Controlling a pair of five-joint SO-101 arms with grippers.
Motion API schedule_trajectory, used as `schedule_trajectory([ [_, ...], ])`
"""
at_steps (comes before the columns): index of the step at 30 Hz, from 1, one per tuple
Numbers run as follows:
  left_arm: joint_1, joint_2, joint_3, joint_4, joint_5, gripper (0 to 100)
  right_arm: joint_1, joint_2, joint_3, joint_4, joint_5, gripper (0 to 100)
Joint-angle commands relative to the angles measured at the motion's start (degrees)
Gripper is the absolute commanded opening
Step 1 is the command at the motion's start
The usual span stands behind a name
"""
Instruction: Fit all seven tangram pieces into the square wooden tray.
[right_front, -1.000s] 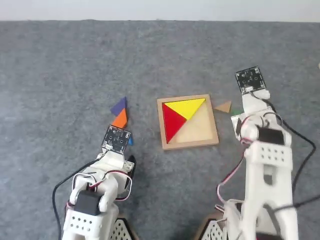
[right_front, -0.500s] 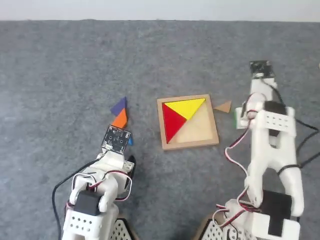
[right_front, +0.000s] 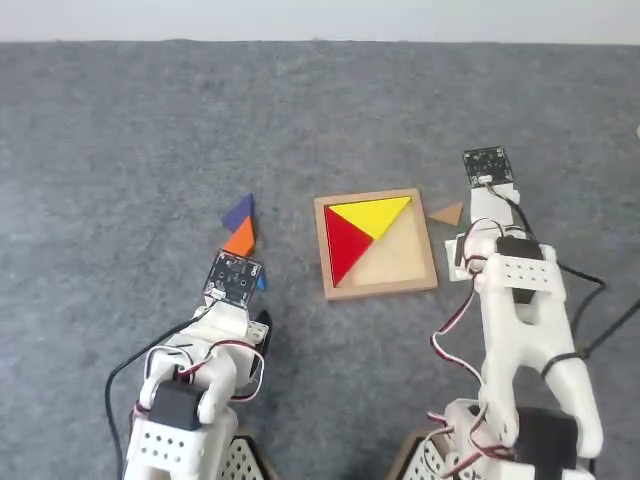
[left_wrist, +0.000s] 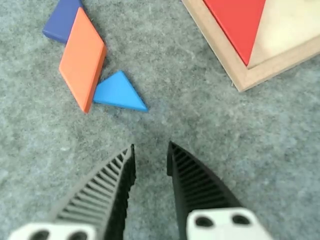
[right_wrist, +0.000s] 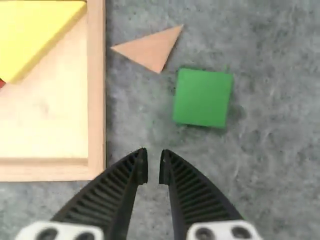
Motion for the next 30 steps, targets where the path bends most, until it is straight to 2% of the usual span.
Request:
schedule_trajectory([
  [1, -0.2, -1.2, -0.8, 0.3, 0.5, 10, -1.2, -2.5, -0.5, -1.0, -0.4, 6.0],
  [11, -0.2, -1.2, -0.8, 0.3, 0.5, 10, -1.3, -3.5, 2.0, -0.7, -0.5, 6.0],
  [17, -0.2, -1.2, -0.8, 0.3, 0.5, 10, 1.5, -13.2, 7.7, -0.6, -0.4, 6.0],
  [22, -0.2, -1.2, -0.8, 0.3, 0.5, 10, 2.4, -22.1, 17.0, -0.7, 6.0, 6.0],
  [30, -0.3, -1.2, -0.8, 0.3, 0.4, 10, 10.9, -29.5, 24.2, -0.7, 8.4, 6.0],
])
